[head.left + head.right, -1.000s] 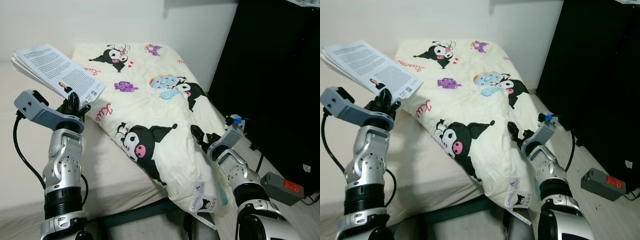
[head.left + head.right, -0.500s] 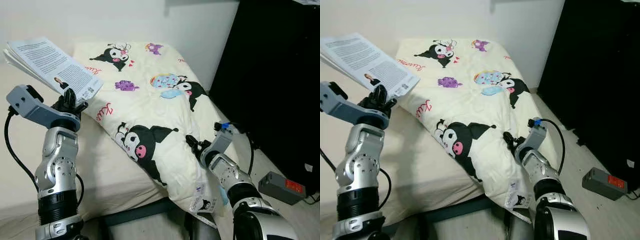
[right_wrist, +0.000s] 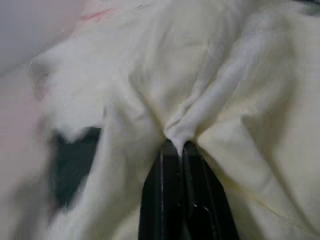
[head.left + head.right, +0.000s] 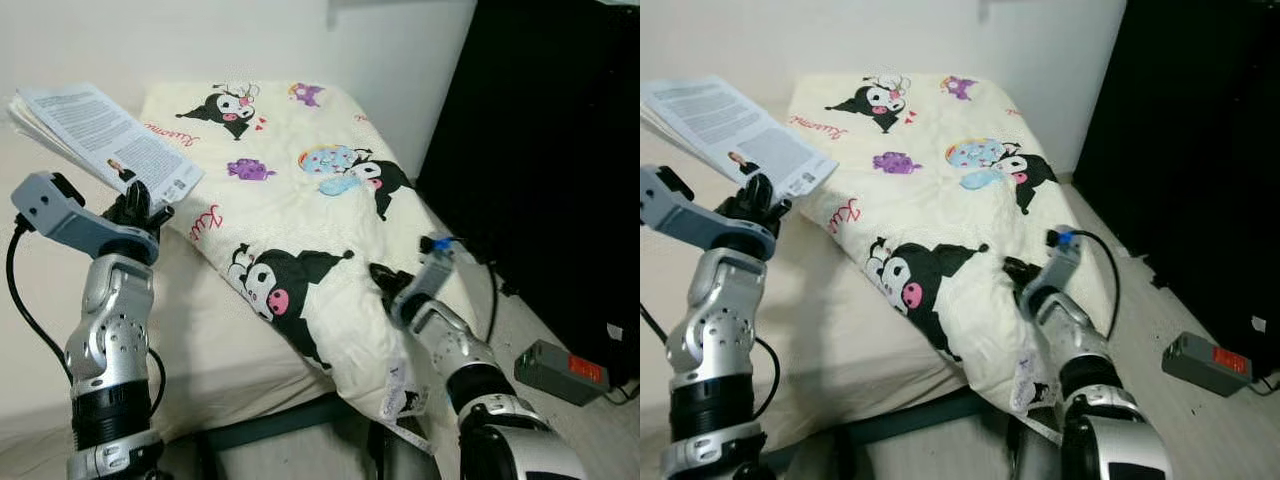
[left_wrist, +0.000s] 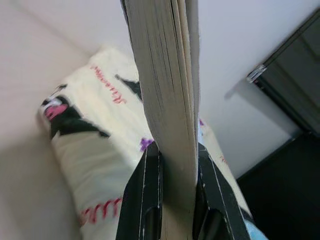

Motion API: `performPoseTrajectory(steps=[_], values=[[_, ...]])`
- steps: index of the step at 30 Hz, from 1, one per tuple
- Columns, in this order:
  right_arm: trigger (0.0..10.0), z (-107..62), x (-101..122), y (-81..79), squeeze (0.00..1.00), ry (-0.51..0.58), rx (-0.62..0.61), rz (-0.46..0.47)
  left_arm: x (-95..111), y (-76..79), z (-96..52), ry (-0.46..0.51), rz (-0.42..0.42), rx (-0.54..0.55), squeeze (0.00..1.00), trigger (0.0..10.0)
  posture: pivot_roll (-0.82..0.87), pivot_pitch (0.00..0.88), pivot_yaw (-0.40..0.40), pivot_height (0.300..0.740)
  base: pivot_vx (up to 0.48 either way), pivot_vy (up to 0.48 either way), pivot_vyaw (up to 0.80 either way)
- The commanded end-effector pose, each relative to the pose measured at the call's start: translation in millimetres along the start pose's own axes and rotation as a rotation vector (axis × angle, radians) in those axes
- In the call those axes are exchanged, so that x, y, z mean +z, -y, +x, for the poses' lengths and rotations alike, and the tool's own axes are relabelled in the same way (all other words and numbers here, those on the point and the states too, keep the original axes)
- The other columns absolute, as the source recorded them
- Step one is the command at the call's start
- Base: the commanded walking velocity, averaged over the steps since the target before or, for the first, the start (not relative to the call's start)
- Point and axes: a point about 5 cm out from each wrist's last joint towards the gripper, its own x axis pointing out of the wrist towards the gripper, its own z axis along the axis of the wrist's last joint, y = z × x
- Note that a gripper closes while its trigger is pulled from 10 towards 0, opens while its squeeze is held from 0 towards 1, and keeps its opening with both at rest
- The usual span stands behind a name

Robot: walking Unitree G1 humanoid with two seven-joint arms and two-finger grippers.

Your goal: Clean up the room

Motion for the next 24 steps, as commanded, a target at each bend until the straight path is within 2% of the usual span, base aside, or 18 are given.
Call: performPoseTrajectory(steps=[1,2,4,5,6,7,8,9,10,11,12,14,17,19,20,21,22,24], values=[[0.0,5.5,-17.7,-30.5,0.0,-0.074,0.196,-0.068,16.1,9.3,4.9,0.069,-0.002,-0.029,0.0,0.0,-0.03,0.12,-0.058,0.491,0.0,0.0,0.0],[0.0,5.4,-28.7,-48.7,0.0,-0.114,0.319,-0.12,18.2,11.9,7.2,0.077,-0.006,-0.033,0.0,0.0,-0.03,0.113,-0.061,0.491,0.0,0.0,0.0],[0.0,5.4,-28.7,-48.7,0.0,-0.114,0.319,-0.12,18.2,11.9,7.2,0.077,-0.006,-0.033,0.0,0.0,-0.03,0.113,-0.061,0.491,0.0,0.0,0.0],[0.0,4.5,-35.5,-59.5,0.0,-0.138,0.394,-0.149,19.3,13.5,8.5,0.082,-0.008,-0.036,0.0,0.0,-0.03,0.113,-0.061,0.491,0.0,0.0,0.0],[0.0,4.5,-35.5,-59.5,0.0,-0.138,0.394,-0.149,19.3,13.5,8.5,0.082,-0.008,-0.036,0.0,0.0,-0.03,0.113,-0.061,0.491,0.0,0.0,0.0],[0.0,-1.3,-53.4,-73.7,0.0,-0.228,0.518,-0.191,17.1,13.5,9.6,0.077,-0.017,-0.035,0.0,0.0,-0.03,0.101,-0.063,0.491,0.0,0.0,0.0],[0.0,-9.9,-70.5,-81.2,0.0,-0.329,0.619,-0.244,14.2,13.1,9.6,0.07,-0.021,-0.034,0.0,0.0,-0.04,0.095,-0.062,0.491,0.0,0.0,0.0],[0.0,-9.9,-70.5,-81.2,0.0,-0.329,0.619,-0.244,14.2,13.1,9.6,0.07,-0.021,-0.034,0.0,0.0,-0.04,0.095,-0.062,0.491,0.0,0.0,0.0],[0.0,-16.5,-81.7,-84.7,0.0,-0.398,0.679,-0.274,12.1,12.7,9.3,0.064,-0.024,-0.032,0.0,0.0,-0.04,0.095,-0.062,0.491,0.0,0.0,0.0],[0.0,-32.2,-98.3,-80.1,0.0,-0.541,0.764,-0.346,9.0,13.1,8.3,0.057,-0.027,-0.035,0.0,0.0,-0.04,0.09,-0.064,0.491,0.0,0.0,0.0],[0.0,-40.2,-104.3,-74.4,0.0,-0.608,0.794,-0.394,7.8,13.2,8.3,0.054,-0.031,-0.034,0.0,0.0,-0.05,0.084,-0.067,0.491,0.0,0.0,0.0],[0.0,-40.2,-104.3,-74.4,0.0,-0.608,0.794,-0.394,7.8,13.2,8.3,0.054,-0.031,-0.034,0.0,0.0,-0.05,0.084,-0.067,0.491,0.0,0.0,0.0],[0.0,-57.1,-118.1,-51.3,0.0,-0.78,0.789,-0.543,5.2,13.3,8.7,0.049,-0.036,-0.032,0.0,0.0,-0.05,0.075,-0.07,0.491,0.0,0.0,0.0],[0.0,-57.2,-118.2,-45.8,0.0,-0.785,0.756,-0.573,4.7,13.7,9.0,0.05,-0.039,-0.031,0.0,0.0,-0.05,0.073,-0.072,0.491,0.0,0.0,0.0],[2.0,-56.5,-116.9,-42.6,0.0,-0.78,0.722,-0.595,4.5,14.3,9.3,0.05,-0.041,-0.032,0.0,0.0,-0.05,0.071,-0.072,0.491,0.0,0.0,0.0],[2.0,-56.5,-116.9,-42.6,0.0,-0.78,0.722,-0.595,4.5,14.3,9.3,0.05,-0.041,-0.032,0.0,0.0,-0.05,0.071,-0.072,0.491,0.0,0.0,0.0],[10.0,-54.0,-114.8,-40.4,0.0,-0.761,0.685,-0.616,4.4,14.8,9.8,0.052,-0.043,-0.032,0.0,0.0,-0.06,0.068,-0.072,0.491,0.0,0.0,0.0],[10.0,-51.1,-109.6,-39.8,0.0,-0.731,0.64,-0.634,4.1,15.3,10.7,0.055,-0.045,-0.033,0.0,0.0,-0.06,0.063,-0.071,0.491,0.0,0.0,0.0]])
